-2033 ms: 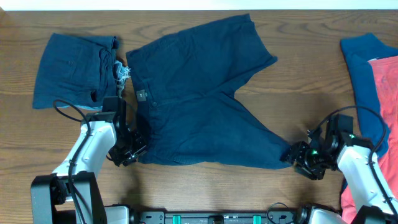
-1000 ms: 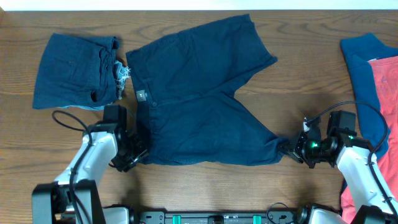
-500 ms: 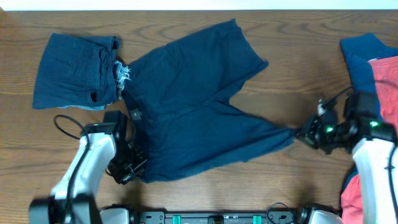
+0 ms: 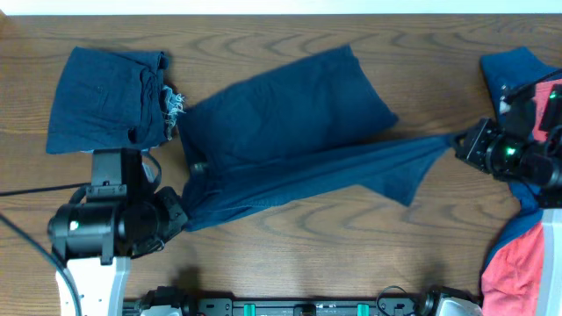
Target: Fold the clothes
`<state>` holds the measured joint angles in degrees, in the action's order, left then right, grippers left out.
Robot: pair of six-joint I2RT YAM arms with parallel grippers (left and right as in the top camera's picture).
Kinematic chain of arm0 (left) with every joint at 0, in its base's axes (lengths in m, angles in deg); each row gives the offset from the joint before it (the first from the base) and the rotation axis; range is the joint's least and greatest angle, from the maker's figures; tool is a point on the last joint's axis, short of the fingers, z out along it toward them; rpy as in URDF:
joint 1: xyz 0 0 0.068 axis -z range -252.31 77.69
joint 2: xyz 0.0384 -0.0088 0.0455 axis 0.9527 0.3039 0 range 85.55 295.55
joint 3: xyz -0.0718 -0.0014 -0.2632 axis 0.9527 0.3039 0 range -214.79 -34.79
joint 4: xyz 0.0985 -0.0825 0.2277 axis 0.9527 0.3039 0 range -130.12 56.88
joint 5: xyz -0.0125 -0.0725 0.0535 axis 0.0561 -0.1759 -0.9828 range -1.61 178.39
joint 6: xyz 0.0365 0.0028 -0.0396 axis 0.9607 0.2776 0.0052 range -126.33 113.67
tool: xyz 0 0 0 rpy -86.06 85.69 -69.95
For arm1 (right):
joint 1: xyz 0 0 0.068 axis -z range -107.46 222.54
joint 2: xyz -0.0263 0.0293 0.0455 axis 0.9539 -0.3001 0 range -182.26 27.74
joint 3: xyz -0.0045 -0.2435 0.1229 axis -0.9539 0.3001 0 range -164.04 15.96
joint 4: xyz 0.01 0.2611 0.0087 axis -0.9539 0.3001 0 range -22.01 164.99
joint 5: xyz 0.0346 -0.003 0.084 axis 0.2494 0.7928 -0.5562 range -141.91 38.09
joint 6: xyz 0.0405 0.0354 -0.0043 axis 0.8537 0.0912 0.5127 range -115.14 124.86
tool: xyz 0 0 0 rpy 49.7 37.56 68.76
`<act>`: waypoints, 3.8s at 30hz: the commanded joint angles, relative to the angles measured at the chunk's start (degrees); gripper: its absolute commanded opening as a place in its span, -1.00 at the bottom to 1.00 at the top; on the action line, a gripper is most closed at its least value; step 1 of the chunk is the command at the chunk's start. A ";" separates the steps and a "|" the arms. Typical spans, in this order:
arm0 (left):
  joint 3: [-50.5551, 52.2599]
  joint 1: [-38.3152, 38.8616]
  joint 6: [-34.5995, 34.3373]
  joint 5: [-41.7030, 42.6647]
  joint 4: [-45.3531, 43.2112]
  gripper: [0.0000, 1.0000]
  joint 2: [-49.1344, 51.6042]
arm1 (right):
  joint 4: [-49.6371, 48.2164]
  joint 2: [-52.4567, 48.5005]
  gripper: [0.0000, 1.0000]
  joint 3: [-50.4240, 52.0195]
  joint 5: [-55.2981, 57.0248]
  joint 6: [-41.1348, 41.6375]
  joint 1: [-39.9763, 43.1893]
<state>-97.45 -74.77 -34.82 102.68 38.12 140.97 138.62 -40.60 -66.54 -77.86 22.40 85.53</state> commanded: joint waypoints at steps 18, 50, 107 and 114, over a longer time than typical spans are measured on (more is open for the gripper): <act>4.96 -0.37 -0.52 -6.47 -0.57 -0.88 2.10 | -15.43 -11.17 -0.97 -4.33 5.18 0.83 -5.27; 8.72 -0.37 4.13 -19.15 -33.55 -0.10 28.83 | -35.85 -44.57 0.99 -4.35 5.84 -3.45 -12.24; 13.09 6.69 8.33 -8.74 -39.32 -0.88 43.04 | -21.24 -42.36 -0.90 18.60 18.01 4.04 -6.51; 7.54 2.99 9.88 -10.38 -36.87 -0.87 41.42 | -17.31 -38.45 0.11 18.49 22.69 1.75 -6.54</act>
<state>-86.67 -70.50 -26.80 95.86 0.33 182.67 122.14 -80.49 -48.66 -59.59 25.96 78.41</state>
